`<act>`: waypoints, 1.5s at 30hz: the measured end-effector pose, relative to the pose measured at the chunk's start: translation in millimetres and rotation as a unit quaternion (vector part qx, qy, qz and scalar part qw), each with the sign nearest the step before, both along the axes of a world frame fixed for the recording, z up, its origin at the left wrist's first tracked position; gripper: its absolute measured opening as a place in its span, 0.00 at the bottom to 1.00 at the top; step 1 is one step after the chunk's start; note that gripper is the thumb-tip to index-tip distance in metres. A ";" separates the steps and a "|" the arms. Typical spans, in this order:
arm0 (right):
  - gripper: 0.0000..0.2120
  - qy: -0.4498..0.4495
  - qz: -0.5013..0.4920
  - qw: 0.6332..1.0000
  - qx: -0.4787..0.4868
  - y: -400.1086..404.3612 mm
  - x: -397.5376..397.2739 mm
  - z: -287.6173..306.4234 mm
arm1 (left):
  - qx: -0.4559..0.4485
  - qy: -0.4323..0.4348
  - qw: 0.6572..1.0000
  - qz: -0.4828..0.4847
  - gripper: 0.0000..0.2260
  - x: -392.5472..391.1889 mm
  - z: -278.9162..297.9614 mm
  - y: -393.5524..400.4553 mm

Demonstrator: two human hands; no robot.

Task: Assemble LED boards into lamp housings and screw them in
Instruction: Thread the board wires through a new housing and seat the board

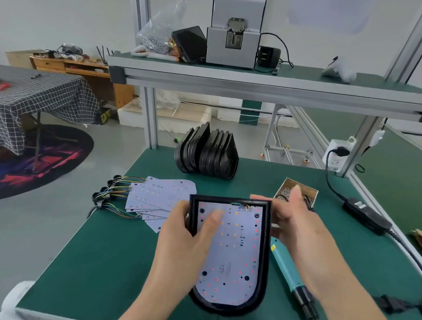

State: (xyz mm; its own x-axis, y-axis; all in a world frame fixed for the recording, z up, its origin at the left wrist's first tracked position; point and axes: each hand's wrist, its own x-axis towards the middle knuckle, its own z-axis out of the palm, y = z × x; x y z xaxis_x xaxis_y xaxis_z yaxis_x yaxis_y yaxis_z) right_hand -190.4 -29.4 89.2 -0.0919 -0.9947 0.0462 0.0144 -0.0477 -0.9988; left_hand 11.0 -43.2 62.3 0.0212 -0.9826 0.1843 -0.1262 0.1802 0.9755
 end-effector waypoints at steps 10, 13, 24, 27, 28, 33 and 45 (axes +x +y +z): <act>0.14 0.094 -0.040 0.991 -0.088 1.0 16.4 -11.1 | -0.026 -0.044 0.998 -0.026 0.08 -14.7 -0.7 16.1; 0.08 0.153 -0.008 0.985 -0.085 1.7 9.7 -14.4 | -0.008 -0.043 0.998 -0.036 0.07 -14.5 0.4 15.7; 0.19 0.129 -0.039 0.988 -0.075 -0.2 2.1 -22.5 | -0.022 -0.034 0.999 0.011 0.07 -32.3 -1.6 25.0; 0.19 0.132 -0.026 0.986 -0.098 5.3 1.5 -20.1 | -0.087 -0.090 0.991 0.041 0.14 -39.9 -4.1 31.5; 0.21 0.137 -0.024 0.985 -0.103 8.1 -0.1 -18.3 | -0.112 -0.107 0.987 0.051 0.14 -42.5 -6.3 32.7; 0.30 0.180 -0.111 0.973 -0.093 22.7 0.4 -24.2 | -0.198 -0.133 0.967 0.094 0.24 -53.1 -20.5 31.7; 0.25 0.276 -0.156 0.948 -0.030 10.1 9.3 -25.2 | -0.110 -0.166 0.974 -0.109 0.44 -53.9 -29.6 23.2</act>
State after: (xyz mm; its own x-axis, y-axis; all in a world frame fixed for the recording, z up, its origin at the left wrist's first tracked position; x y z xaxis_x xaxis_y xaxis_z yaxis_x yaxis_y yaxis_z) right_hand -181.1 -19.3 64.0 -0.3261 -0.9171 0.2293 -0.5346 -0.0211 -0.8449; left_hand -42.9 -19.9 32.6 -0.2802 -0.8927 0.3529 -0.3630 0.4388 0.8220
